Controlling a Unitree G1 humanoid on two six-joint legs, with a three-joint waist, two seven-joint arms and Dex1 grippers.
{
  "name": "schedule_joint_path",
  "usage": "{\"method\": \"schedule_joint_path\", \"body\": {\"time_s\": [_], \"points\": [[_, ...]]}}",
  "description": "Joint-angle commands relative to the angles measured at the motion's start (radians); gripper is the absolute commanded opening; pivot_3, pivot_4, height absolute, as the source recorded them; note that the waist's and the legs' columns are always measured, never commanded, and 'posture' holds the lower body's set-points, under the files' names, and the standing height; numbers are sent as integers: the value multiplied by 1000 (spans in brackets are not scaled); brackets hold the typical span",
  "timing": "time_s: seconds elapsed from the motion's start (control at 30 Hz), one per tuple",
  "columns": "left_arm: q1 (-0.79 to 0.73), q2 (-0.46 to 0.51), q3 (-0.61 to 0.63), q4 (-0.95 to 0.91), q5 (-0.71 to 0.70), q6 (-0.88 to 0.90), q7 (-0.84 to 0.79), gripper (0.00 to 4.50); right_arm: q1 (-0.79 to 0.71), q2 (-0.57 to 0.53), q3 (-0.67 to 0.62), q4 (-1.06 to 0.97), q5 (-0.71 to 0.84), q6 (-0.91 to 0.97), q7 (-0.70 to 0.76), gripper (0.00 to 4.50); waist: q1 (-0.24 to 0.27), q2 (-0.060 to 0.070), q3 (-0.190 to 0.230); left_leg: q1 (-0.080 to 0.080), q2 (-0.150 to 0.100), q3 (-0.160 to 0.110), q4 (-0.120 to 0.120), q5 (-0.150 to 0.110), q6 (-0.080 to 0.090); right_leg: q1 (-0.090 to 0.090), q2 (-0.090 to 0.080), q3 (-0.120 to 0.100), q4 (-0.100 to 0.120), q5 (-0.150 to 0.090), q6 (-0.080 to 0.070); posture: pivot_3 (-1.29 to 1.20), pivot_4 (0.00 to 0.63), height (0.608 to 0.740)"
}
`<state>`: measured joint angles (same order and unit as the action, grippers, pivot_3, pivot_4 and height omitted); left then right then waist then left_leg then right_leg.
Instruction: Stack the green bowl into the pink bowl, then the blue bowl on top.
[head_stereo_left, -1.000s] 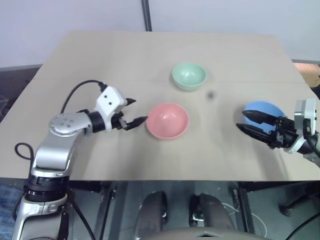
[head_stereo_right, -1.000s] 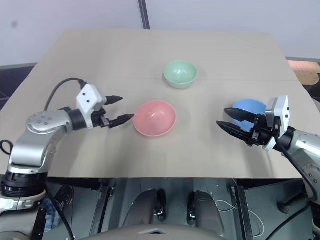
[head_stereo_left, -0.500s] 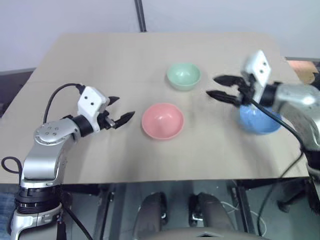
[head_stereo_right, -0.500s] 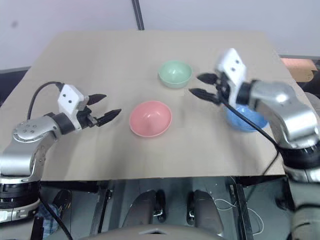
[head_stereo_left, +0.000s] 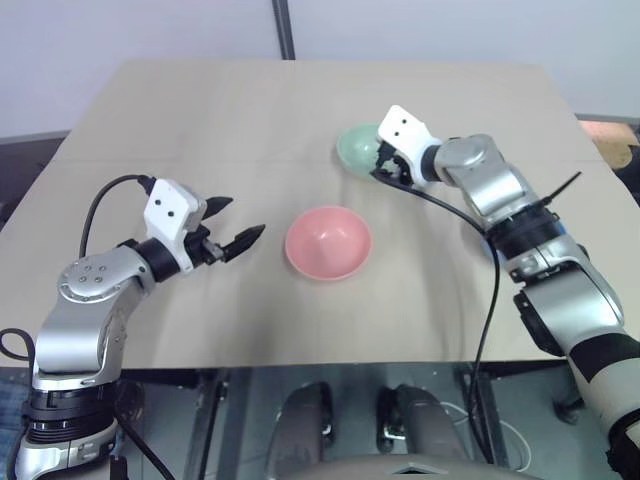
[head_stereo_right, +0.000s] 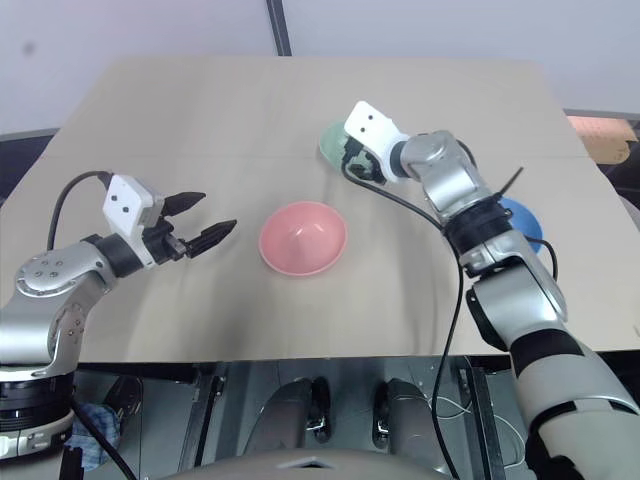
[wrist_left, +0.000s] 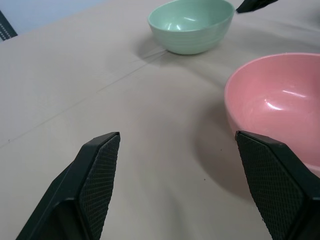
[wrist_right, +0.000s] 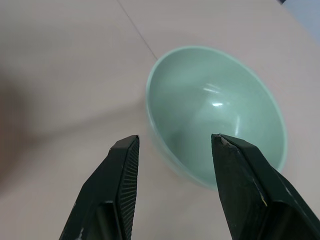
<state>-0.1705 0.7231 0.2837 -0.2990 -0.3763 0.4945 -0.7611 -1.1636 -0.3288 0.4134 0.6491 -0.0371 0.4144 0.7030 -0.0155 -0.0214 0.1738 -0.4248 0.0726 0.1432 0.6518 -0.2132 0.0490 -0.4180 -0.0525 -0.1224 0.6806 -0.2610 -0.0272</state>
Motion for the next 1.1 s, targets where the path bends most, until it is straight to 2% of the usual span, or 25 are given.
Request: {"method": "schedule_joint_path", "body": {"time_s": [0.03, 0.4, 0.53, 0.6, 0.63, 0.93, 1.0, 1.1], "points": [[1, 14, 26, -40, -12, -8, 12, 3889, -63, 30, 17, 78, -64, -82, 21, 2568, -1, 0, 0, 0, 0, 0, 0, 0, 0, 0, 0, 0, 0, 0, 0, 0, 150, 740], [-17, 8, -7, -39, -8, -13, 23, 3889, -160, 156, 39, 311, -189, -167, 15, 2568, -12, 0, 0, 0, 0, 0, 0, 0, 0, -1, 0, 0, 1, 0, 0, 0, 150, 740], [-23, 9, -15, -34, -6, -16, 26, 3937, -195, 188, 19, 366, -210, -200, -3, 1401, -15, 0, 0, -1, 0, 0, 0, 0, 0, -1, 0, 0, 0, 0, 0, 0, 150, 740], [-26, 9, -17, -33, -6, -17, 27, 3937, -199, 196, 15, 377, -214, -210, 1, 289, -18, 0, 0, -1, 0, 0, 0, 0, 0, -1, 0, 0, 1, 0, 0, 0, 150, 740], [-26, 8, -17, -33, -6, -17, 27, 3937, -200, 198, 13, 381, -216, -213, 2, 135, -19, 1, 0, -1, 0, -1, 0, 0, 0, -1, 0, 0, 0, 0, 0, 0, 150, 740], [-27, 7, -28, -34, -6, -16, 25, 3937, -197, 185, -23, 333, -212, -209, 27, 135, -23, 1, 1, -3, 0, 0, 0, 0, 0, -3, 0, 0, 1, 0, 0, 0, 150, 740], [-27, 8, -31, -36, -6, -17, 26, 3937, -183, 169, -34, 261, -202, -179, 61, 135, -23, 1, 1, -4, 0, 0, 0, 0, 0, -4, 0, 0, 1, 0, 0, 0, 150, 740], [-27, 8, -35, -35, -6, -19, 26, 3937, -121, 127, -49, 26, -167, -73, 157, 135, -21, 1, 1, -6, 0, -1, 0, 0, 0, -6, 0, 0, 1, 0, 0, 0, 150, 740]]}}
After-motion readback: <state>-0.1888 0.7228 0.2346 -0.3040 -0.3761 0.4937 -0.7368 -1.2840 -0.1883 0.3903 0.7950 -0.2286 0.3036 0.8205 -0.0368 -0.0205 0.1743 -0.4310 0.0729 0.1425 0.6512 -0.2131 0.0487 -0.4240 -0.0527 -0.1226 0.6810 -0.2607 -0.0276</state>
